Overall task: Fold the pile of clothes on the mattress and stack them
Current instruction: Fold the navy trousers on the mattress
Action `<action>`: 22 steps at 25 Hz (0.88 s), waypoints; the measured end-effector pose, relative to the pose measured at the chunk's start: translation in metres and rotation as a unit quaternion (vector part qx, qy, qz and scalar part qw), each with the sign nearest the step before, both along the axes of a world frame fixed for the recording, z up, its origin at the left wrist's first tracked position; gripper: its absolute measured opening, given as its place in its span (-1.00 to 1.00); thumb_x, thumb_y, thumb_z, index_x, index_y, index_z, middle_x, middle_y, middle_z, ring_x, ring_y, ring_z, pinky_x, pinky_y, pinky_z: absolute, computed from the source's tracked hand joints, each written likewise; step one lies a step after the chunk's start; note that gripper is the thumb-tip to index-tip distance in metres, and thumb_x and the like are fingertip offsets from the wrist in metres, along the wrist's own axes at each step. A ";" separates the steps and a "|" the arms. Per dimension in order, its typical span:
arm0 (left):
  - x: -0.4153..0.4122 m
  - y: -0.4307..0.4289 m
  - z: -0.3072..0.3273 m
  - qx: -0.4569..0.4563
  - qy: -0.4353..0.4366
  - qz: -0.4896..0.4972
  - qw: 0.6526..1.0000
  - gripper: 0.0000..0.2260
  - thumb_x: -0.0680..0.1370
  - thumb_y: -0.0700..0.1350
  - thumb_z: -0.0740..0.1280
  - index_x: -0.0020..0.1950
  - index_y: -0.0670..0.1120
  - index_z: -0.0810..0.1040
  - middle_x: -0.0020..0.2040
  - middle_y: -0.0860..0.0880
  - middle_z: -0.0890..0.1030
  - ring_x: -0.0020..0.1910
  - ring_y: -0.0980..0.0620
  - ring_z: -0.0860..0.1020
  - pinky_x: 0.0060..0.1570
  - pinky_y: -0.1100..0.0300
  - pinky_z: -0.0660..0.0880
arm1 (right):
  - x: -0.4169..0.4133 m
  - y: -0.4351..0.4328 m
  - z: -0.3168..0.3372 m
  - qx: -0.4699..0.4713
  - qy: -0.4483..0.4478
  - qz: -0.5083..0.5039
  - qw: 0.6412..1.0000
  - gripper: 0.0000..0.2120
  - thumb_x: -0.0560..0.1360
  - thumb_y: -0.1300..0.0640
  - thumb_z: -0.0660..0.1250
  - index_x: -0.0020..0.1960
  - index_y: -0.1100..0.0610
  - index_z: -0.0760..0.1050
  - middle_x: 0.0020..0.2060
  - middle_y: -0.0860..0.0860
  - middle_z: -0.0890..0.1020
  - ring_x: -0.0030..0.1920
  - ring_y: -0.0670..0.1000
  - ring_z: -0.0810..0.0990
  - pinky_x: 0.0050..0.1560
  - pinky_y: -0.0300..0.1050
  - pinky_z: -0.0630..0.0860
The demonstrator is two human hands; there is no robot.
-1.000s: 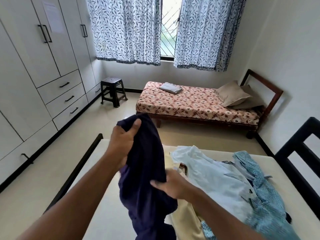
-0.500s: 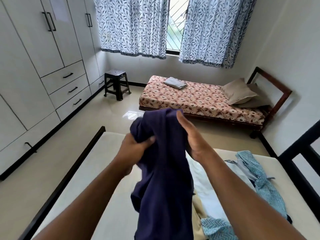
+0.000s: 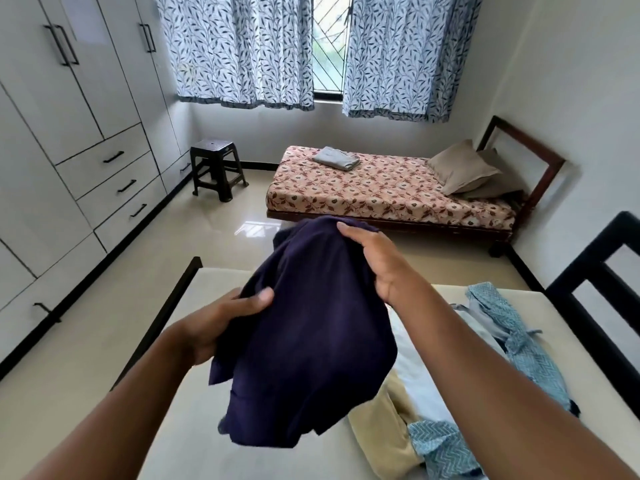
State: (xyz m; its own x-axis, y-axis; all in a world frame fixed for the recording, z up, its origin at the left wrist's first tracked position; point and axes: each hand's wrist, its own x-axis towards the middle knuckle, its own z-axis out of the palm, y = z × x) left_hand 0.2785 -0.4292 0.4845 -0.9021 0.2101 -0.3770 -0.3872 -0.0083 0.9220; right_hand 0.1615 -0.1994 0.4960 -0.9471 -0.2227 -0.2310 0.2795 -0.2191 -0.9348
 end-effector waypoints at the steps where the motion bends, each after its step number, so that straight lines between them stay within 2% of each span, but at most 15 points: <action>1: -0.002 0.000 0.002 -0.026 0.022 -0.002 0.999 -0.72 0.58 -0.07 0.48 0.24 -0.15 0.64 0.15 -0.15 0.72 0.15 -0.15 0.69 0.18 -0.02 0.57 | -0.007 0.000 -0.004 0.010 -0.022 -0.004 1.000 -0.82 0.57 0.03 0.43 0.07 0.11 0.70 -0.02 0.13 0.75 -0.11 0.11 0.71 -0.02 -0.07 0.61; 4: -0.021 0.007 0.021 -0.075 0.059 0.092 0.991 -0.80 0.59 -0.11 0.45 0.16 -0.18 0.69 0.07 -0.19 0.74 0.07 -0.17 0.72 0.16 -0.04 0.61 | -0.020 0.000 -0.030 0.125 -0.077 0.018 0.989 -0.65 0.58 -0.18 0.33 -0.02 0.08 0.71 -0.02 0.10 0.75 -0.12 0.07 0.69 -0.03 -0.09 0.56; 7: -0.050 0.006 0.036 -0.055 0.009 0.226 0.972 -0.81 0.57 -0.12 0.48 0.11 -0.20 0.66 0.00 -0.21 0.73 -0.04 -0.17 0.70 0.01 0.04 0.63 | -0.012 0.001 -0.046 0.278 -0.013 0.052 0.959 -0.29 0.36 -0.52 0.26 0.11 0.05 0.70 0.13 0.04 0.73 0.10 0.06 0.70 0.25 0.04 0.57; 8: -0.059 0.003 0.038 -0.050 -0.005 0.256 0.965 -0.80 0.56 -0.13 0.48 0.12 -0.20 0.65 0.02 -0.20 0.71 -0.06 -0.15 0.67 -0.04 0.06 0.62 | -0.003 0.001 -0.044 0.275 0.023 0.066 0.959 -0.24 0.31 -0.57 0.25 0.15 0.01 0.69 0.13 0.00 0.73 0.14 0.05 0.69 0.28 0.06 0.56; 9: -0.066 0.002 0.040 -0.044 -0.014 0.275 0.960 -0.79 0.57 -0.14 0.47 0.16 -0.19 0.64 0.05 -0.19 0.70 -0.06 -0.14 0.66 -0.06 0.07 0.60 | 0.006 0.001 -0.040 0.233 0.060 0.092 0.966 -0.25 0.31 -0.58 0.28 0.20 -0.03 0.67 0.13 -0.05 0.73 0.16 0.02 0.69 0.27 0.05 0.57; 10: -0.071 0.001 0.040 -0.038 -0.025 0.286 0.957 -0.77 0.58 -0.14 0.44 0.21 -0.18 0.63 0.08 -0.19 0.70 -0.05 -0.13 0.64 -0.07 0.07 0.58 | 0.017 0.000 -0.036 0.193 0.093 0.140 0.967 -0.29 0.33 -0.54 0.35 0.27 -0.07 0.63 0.15 -0.08 0.72 0.19 -0.01 0.69 0.24 0.02 0.58; 12: -0.074 0.005 0.042 -0.019 -0.029 0.289 0.957 -0.78 0.61 -0.15 0.38 0.24 -0.17 0.63 0.00 -0.16 0.72 -0.13 -0.09 0.65 -0.14 0.11 0.57 | 0.034 -0.002 -0.034 0.188 0.163 0.194 0.949 -0.34 0.34 -0.34 0.55 0.35 -0.09 0.55 0.19 -0.08 0.71 0.21 -0.03 0.68 0.23 -0.01 0.60; 14: -0.066 0.008 0.048 0.015 -0.007 0.275 0.961 -0.87 0.66 -0.16 0.31 0.12 -0.14 0.63 -0.18 -0.10 0.71 -0.28 -0.02 0.65 -0.31 0.18 0.59 | 0.032 0.000 -0.039 0.180 0.211 0.139 0.951 -0.50 0.40 -0.11 0.61 0.26 0.04 0.59 0.10 0.01 0.74 0.12 0.01 0.70 0.18 0.05 0.62; 16: -0.055 0.009 0.054 -0.012 0.016 0.272 0.962 -0.89 0.67 -0.17 0.30 0.09 -0.16 0.61 -0.18 -0.12 0.69 -0.29 -0.04 0.65 -0.36 0.16 0.63 | 0.024 0.012 -0.039 0.110 0.189 0.063 0.974 -0.74 0.54 0.03 0.51 0.07 0.22 0.63 -0.04 0.13 0.71 -0.06 0.06 0.64 0.02 0.05 0.58; 18: -0.047 0.004 0.055 -0.105 0.045 0.272 0.955 -0.86 0.67 -0.17 0.33 0.15 -0.21 0.62 -0.09 -0.17 0.68 -0.20 -0.10 0.65 -0.22 0.06 0.66 | 0.012 0.029 -0.031 0.049 0.100 -0.030 0.993 -0.75 0.60 0.00 0.44 -0.10 0.19 0.60 -0.12 0.15 0.66 -0.13 0.08 0.59 -0.05 0.03 0.50; 19: -0.043 0.001 0.055 -0.149 0.051 0.266 0.951 -0.83 0.66 -0.18 0.36 0.18 -0.23 0.62 -0.05 -0.19 0.69 -0.13 -0.14 0.67 -0.10 0.00 0.66 | 0.003 0.038 -0.029 0.064 0.072 -0.074 0.993 -0.71 0.60 -0.03 0.43 -0.17 0.15 0.56 -0.17 0.12 0.64 -0.16 0.07 0.58 -0.08 0.01 0.48; 20: -0.040 0.000 0.056 -0.183 0.048 0.260 0.947 -0.82 0.64 -0.17 0.38 0.18 -0.24 0.62 -0.02 -0.21 0.69 -0.06 -0.17 0.67 0.01 -0.06 0.66 | -0.005 0.046 -0.028 0.118 0.061 -0.103 0.986 -0.68 0.61 -0.04 0.43 -0.23 0.11 0.52 -0.22 0.06 0.62 -0.18 0.06 0.57 -0.10 -0.02 0.47; 22: -0.033 0.001 0.059 -0.211 0.030 0.253 0.944 -0.85 0.61 -0.17 0.42 0.12 -0.21 0.62 0.02 -0.23 0.69 0.01 -0.18 0.66 0.15 -0.10 0.63 | -0.017 0.055 -0.036 0.286 0.066 -0.122 0.948 -0.73 0.60 0.02 0.43 -0.23 0.10 0.57 -0.22 0.00 0.65 -0.15 0.06 0.61 -0.04 -0.05 0.55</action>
State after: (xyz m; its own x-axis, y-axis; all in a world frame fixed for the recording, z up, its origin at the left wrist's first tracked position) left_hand 0.2458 -0.4278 0.5433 -0.8690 -0.4104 -0.2764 -0.3794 0.1942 0.9046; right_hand 0.1446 -0.1442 0.4602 -0.9833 0.1329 -0.1244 0.1588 0.2919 -0.9432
